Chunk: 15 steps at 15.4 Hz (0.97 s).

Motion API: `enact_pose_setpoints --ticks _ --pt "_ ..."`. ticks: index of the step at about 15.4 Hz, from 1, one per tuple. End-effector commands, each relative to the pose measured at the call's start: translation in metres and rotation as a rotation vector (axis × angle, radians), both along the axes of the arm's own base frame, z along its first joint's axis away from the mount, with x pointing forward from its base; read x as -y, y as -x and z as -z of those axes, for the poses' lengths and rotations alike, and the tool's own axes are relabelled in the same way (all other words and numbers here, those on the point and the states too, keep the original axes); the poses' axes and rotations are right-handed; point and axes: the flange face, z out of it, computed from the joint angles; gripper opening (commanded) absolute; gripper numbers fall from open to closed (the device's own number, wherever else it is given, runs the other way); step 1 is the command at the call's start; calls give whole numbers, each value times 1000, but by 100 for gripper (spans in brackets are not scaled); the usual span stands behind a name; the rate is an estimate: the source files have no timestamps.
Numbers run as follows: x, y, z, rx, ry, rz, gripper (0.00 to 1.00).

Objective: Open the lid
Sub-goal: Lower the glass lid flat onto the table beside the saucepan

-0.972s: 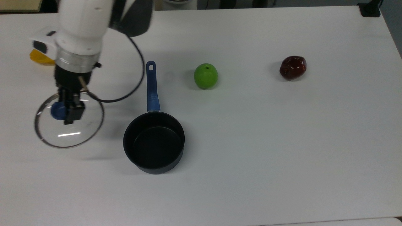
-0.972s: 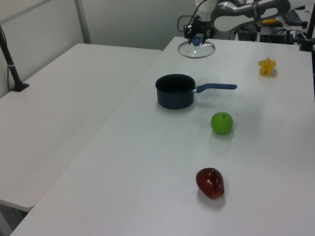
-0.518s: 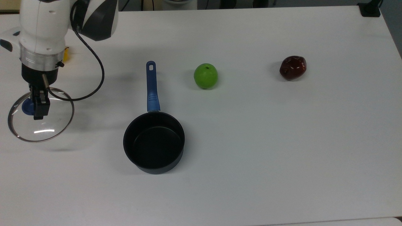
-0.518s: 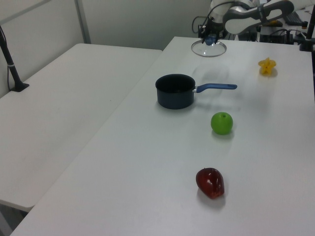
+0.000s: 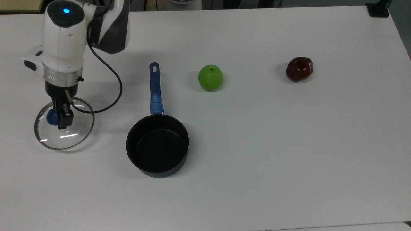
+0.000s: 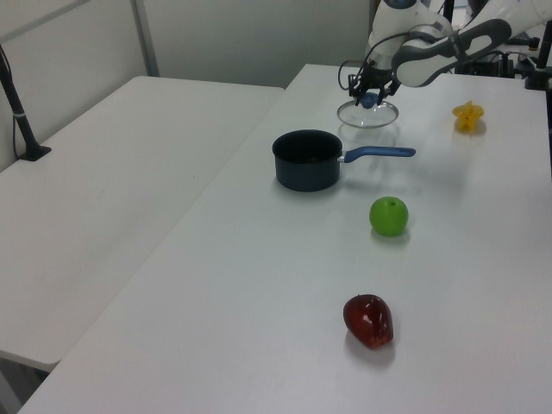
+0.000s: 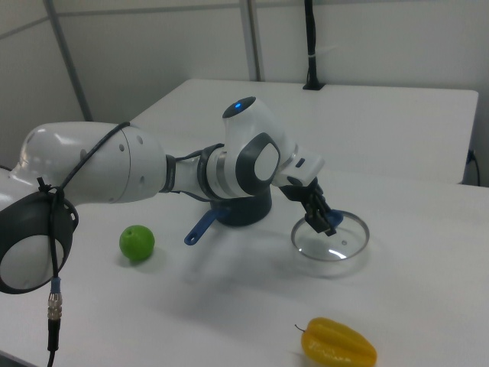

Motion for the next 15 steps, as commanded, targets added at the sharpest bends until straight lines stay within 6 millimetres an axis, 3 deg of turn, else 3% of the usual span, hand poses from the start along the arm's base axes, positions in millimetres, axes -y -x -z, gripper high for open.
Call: enact_pose_setpoints --ticks 1,6,12,15 --pt "-21 -2 7 6 -2 -44 57" --pt "-33 -5 23 -12 2 -69 57" --pt "-32 -5 34 -31 18 -79 59" --pt "-31 -5 37 -36 18 -77 71"
